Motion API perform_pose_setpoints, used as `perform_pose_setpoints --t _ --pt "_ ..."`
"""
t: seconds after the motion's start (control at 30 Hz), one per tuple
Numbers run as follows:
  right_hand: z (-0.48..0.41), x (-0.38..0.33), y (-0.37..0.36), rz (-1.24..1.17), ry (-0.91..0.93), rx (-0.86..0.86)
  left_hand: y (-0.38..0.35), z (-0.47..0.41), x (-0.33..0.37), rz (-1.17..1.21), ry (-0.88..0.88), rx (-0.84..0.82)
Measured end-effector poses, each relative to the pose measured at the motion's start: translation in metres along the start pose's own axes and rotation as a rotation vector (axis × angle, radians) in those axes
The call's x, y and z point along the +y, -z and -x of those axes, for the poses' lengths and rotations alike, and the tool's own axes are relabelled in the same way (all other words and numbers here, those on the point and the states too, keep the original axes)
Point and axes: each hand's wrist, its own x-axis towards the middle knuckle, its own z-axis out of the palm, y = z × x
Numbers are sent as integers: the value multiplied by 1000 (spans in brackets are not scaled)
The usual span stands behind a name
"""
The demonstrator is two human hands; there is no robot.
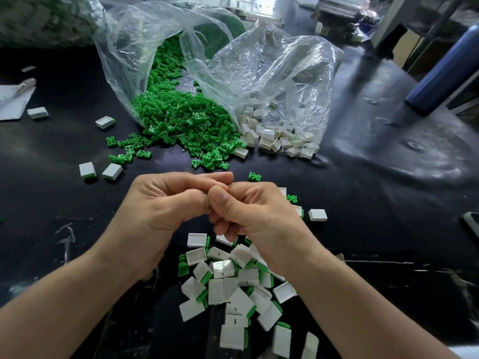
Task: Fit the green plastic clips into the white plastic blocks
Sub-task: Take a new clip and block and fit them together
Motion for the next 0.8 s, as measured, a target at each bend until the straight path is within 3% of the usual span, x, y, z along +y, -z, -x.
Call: perform_pose_setpoints --t 0.8 --pt "-3 2 1 71 -12 40 1 -2 -2 83 55 -13"
